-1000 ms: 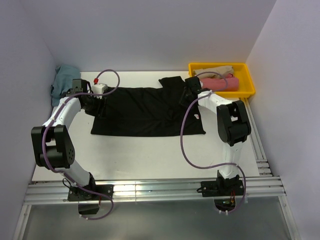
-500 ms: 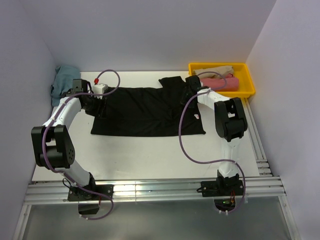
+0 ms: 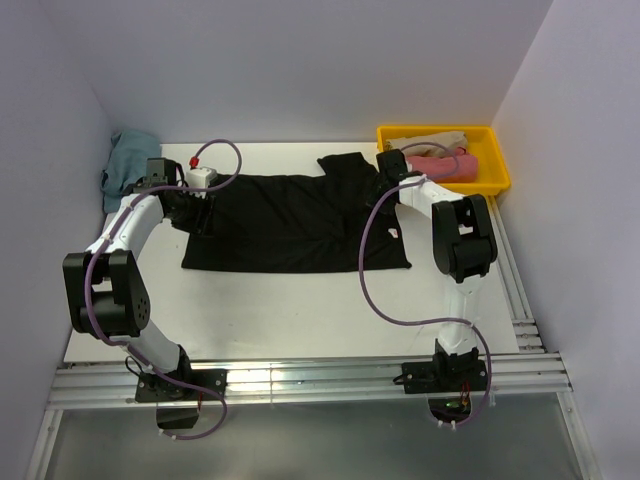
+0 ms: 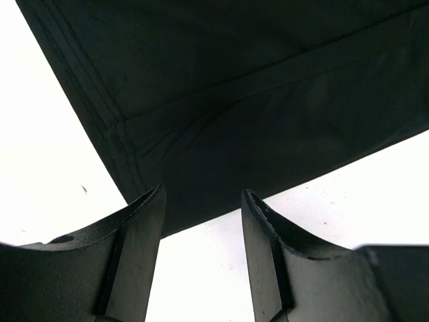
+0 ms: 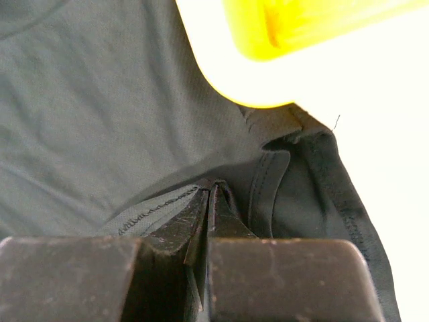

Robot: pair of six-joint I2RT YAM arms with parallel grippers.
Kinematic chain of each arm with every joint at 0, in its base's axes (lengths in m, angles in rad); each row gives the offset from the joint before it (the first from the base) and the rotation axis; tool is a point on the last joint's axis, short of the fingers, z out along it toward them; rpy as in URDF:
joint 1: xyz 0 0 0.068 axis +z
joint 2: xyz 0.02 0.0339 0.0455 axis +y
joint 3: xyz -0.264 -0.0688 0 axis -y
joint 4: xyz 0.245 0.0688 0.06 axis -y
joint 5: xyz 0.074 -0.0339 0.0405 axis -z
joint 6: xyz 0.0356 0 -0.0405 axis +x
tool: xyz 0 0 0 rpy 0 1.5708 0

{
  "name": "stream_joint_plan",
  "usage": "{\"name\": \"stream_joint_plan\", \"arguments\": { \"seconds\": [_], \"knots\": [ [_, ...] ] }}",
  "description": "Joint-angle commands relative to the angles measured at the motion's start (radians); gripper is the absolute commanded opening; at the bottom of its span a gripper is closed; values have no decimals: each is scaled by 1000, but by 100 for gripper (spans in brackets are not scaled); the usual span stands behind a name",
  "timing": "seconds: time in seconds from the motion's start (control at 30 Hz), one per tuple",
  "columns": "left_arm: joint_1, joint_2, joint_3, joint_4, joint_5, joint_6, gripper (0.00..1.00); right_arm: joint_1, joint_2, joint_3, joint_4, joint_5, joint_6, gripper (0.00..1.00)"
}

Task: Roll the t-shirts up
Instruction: Fold the tshirt

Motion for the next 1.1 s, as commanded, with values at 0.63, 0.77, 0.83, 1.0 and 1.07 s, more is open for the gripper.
{"name": "stream_joint_plan", "arguments": {
  "seconds": [0.63, 0.77, 0.83, 1.0, 1.07],
  "knots": [
    [-5, -47, -38, 25, -38, 4, 56, -4, -164, -48, 14, 70, -40, 58],
    [6, -73, -90, 68, -131, 11, 57, -7, -319, -248, 38, 103, -16, 59],
    [37, -87, -98, 44, -106, 27, 60, -19, -405, -342, 40, 93, -1, 60],
    [103, -102, -130, -22, -52, 99, 66, -70, -572, -556, 76, 10, 27, 60],
    [115, -96, -145, -39, -52, 110, 68, -85, -618, -646, 98, -11, 41, 60]
  ]
}}
